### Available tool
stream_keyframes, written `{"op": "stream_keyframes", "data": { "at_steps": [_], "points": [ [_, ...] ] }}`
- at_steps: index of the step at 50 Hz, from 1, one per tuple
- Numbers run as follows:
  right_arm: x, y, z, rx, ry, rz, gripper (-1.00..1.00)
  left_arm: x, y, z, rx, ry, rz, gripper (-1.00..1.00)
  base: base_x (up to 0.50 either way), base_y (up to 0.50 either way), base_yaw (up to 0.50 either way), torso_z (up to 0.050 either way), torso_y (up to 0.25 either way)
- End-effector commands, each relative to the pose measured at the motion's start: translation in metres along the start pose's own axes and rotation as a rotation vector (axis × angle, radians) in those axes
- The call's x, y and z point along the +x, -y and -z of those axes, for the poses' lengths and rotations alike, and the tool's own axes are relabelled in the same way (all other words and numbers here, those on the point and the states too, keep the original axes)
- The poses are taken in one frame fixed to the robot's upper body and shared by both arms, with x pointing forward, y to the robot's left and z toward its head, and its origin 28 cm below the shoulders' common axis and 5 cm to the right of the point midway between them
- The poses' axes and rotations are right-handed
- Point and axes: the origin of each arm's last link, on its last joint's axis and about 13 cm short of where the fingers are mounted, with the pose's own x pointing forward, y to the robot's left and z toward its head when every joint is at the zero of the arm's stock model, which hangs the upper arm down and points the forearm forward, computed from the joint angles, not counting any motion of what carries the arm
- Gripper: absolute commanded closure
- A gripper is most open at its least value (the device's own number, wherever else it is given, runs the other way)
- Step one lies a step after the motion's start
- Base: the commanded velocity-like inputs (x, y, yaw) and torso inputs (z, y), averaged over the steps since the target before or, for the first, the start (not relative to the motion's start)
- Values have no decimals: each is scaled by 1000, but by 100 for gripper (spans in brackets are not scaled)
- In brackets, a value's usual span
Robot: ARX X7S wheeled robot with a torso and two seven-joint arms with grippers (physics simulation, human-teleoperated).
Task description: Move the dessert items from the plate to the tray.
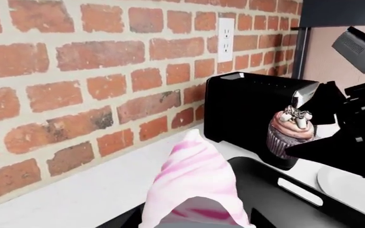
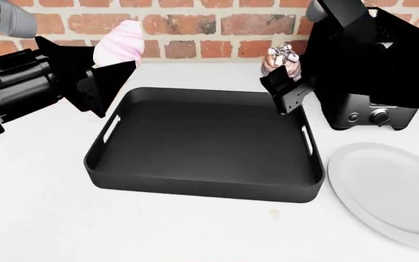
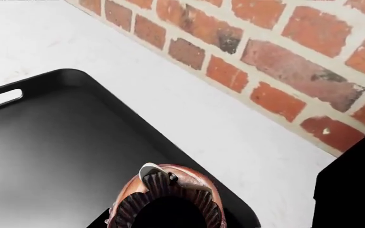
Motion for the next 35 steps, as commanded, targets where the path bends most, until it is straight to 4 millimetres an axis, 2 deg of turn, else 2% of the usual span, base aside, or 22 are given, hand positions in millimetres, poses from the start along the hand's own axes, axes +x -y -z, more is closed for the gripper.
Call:
{"op": "stream_keyframes", "data": {
  "at_steps": [1,18,35],
  "points": [
    [14,1,13,31,19,-15,100,1,1,-1,-10,9,-4,100,0,0,0,0,0],
    [24,-3,25,61,-2,-48,100,2,0,-3,-9,14,-4,100,0,0,0,0,1],
    [20,-9,19,36,-8,-75,100,4,1,-2,-12,15,-3,100,0,0,0,1,1]
  ]
}}
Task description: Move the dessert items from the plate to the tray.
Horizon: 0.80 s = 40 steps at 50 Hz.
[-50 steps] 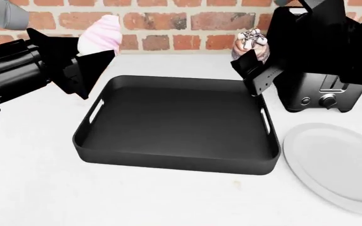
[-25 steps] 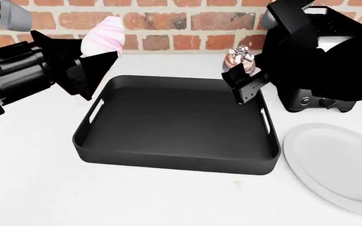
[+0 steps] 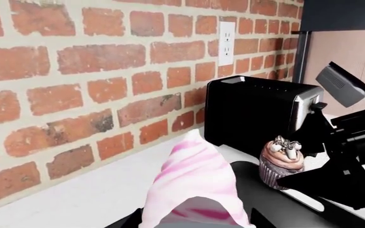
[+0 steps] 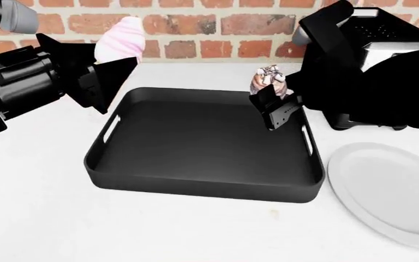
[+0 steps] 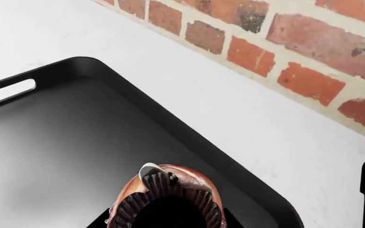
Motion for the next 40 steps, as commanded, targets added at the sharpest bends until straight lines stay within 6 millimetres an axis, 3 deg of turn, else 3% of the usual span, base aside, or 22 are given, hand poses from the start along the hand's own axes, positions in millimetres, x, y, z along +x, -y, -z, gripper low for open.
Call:
{"op": "stream_keyframes", "data": {
  "at_steps": [1,26,27,40],
  "points": [
    [-3,-3,-4,-23,8,-12,100,0,1,0,-7,5,0,100,0,0,0,0,0],
    [3,-6,10,16,-13,-40,100,0,1,2,-10,1,-2,100,0,0,0,0,0],
    [3,-6,10,16,-14,-40,-100,0,1,2,-10,0,-2,100,0,0,0,0,0],
    [-2,-6,5,5,-5,-32,-100,1,2,2,-9,-2,1,100,0,0,0,0,0]
  ]
}}
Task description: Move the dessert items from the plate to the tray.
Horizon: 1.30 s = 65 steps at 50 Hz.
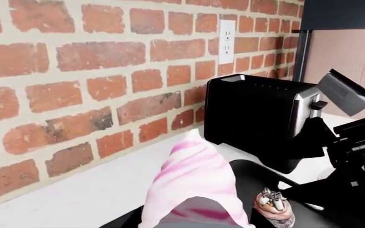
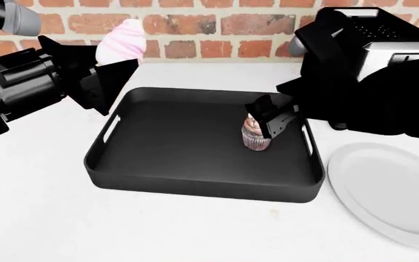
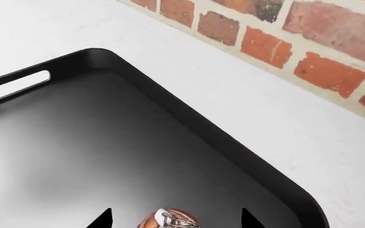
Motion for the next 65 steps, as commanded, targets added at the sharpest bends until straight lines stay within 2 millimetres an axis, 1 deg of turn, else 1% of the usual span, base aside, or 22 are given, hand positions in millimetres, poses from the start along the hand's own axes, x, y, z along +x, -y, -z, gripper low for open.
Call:
{"op": "stream_keyframes", "data": {
  "at_steps": [1,4,11,15,23,33,40,46,50,59,65],
  "points": [
    [-4,0,-3,-9,10,5,-100,0,1,0,-3,1,3,100,0,0,0,0,0],
    [-7,0,-6,-17,19,12,-100,1,2,-1,-2,1,6,100,0,0,0,0,0],
    [-21,-2,-24,-68,53,45,-100,1,8,3,0,-11,32,100,0,0,0,1,1],
    [-33,-4,-34,-98,77,78,-100,0,15,6,1,-26,61,100,0,0,0,0,0],
    [-45,-8,-51,-152,117,112,-100,3,35,1,-1,-19,135,100,0,0,0,0,0],
    [-60,-11,-59,-183,151,167,-100,8,51,-3,4,-14,194,100,0,0,0,0,0],
    [-72,-15,-67,-220,186,220,-100,17,54,0,17,-32,202,100,0,0,0,0,0],
    [-82,-19,-74,-256,210,269,-100,32,47,5,41,-65,179,100,0,0,0,0,0],
    [-87,-19,-76,-266,222,297,-100,38,44,7,51,-82,168,100,0,0,0,0,0],
    [-94,-23,-80,-285,232,326,-100,43,50,11,57,-100,186,100,0,0,0,0,0],
    [-97,-23,-81,-288,239,339,-100,41,55,14,57,-110,205,100,0,0,0,0,2]
  ]
}}
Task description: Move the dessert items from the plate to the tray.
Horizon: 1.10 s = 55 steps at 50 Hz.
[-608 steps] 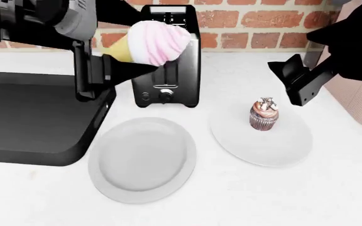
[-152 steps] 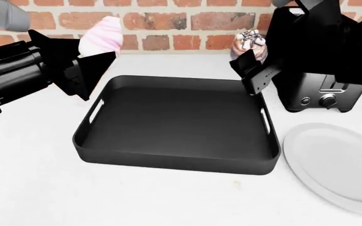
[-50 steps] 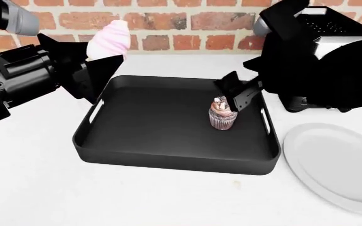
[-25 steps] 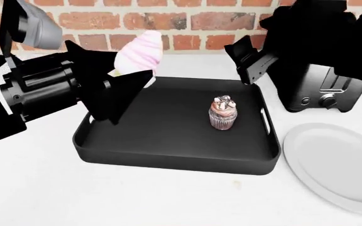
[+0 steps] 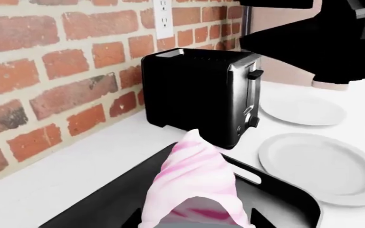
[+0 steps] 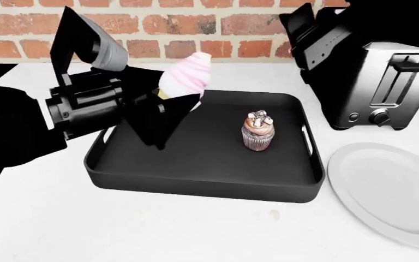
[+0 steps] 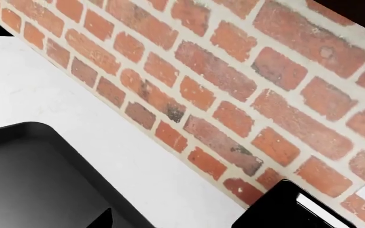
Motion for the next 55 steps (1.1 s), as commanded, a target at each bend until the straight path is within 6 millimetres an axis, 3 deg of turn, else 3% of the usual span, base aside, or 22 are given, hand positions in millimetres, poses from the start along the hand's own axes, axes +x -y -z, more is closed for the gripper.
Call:
{"op": "stream_keyframes", "data": {
  "at_steps": [1,31,32,47,55],
  "points": [
    [-8,1,-6,-21,16,38,-100,5,7,5,6,-23,23,100,0,0,0,0,0],
    [-5,-1,1,-13,15,37,-100,9,2,14,24,-75,11,100,0,0,0,0,0],
    [-5,-1,1,-12,14,36,-100,9,2,14,22,-78,11,-100,0,0,0,0,0],
    [-4,-2,2,-7,12,32,-100,7,0,1,2,-28,14,-100,0,0,0,0,0],
    [-5,-1,1,-10,14,35,-100,3,-3,-24,5,56,6,-100,0,0,0,0,0]
  ]
}}
